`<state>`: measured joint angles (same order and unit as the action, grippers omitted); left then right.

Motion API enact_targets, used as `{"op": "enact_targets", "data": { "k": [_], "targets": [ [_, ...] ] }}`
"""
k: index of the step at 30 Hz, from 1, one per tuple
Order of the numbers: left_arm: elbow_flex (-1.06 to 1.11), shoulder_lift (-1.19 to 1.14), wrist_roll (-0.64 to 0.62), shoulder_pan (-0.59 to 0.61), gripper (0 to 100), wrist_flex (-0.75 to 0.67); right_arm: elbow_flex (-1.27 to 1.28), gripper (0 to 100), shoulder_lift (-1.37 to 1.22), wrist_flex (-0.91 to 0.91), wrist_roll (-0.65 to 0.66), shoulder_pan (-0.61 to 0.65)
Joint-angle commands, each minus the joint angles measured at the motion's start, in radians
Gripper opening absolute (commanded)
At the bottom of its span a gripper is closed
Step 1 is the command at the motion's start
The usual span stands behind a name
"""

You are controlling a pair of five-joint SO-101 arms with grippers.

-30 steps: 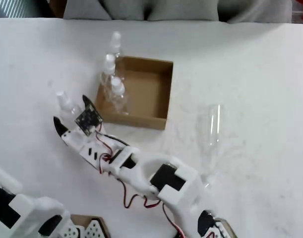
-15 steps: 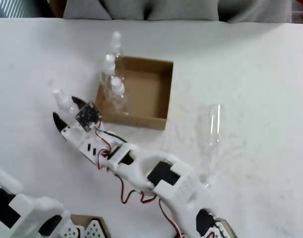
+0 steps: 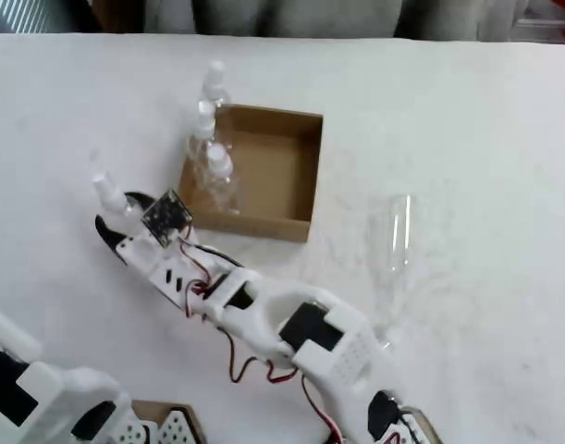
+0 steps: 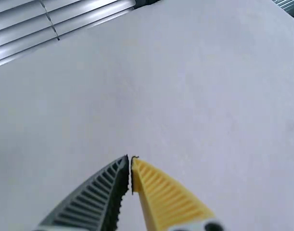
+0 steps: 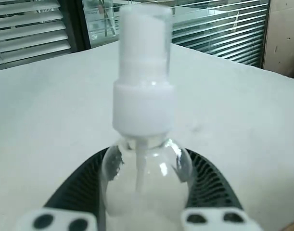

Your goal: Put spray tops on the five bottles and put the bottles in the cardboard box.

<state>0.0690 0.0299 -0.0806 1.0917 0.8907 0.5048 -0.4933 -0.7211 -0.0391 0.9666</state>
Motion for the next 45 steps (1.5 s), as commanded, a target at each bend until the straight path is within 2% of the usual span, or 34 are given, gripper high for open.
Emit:
{"op": "enact_targets", "data": {
  "k": [1,6,15,25,28,34,39,45],
  "targets": [
    [-0.012,0.016,-0.011,-0.018,2,-0.005,0.029,2.4,0.156,-0.016,0.009,-0.007],
    [0.011,0.018,-0.011,-0.036,2,0.006,0.141,1.6,0.358,-0.015,0.009,-0.007],
    [0.091,0.022,-0.011,-0.162,2,0.009,0.345,1.6,0.785,-0.001,0.011,-0.033],
    [0.31,0.341,-0.043,-0.423,2,0.0,0.368,1.6,1.227,0.331,0.003,-0.318],
    [0.42,0.446,-0.052,-0.503,2,-0.038,0.368,1.6,1.276,0.389,0.002,-0.414],
    [0.73,0.647,-0.052,-0.619,2,-0.207,0.425,1.6,1.283,0.443,0.002,-0.544],
    [0.985,0.848,-0.054,-0.708,2,-0.304,0.493,1.6,1.282,0.443,0.002,-0.559],
    [1.174,1.049,-0.054,-0.754,2,-0.304,0.47,1.6,1.122,0.377,0.002,-0.559]
  ]
}}
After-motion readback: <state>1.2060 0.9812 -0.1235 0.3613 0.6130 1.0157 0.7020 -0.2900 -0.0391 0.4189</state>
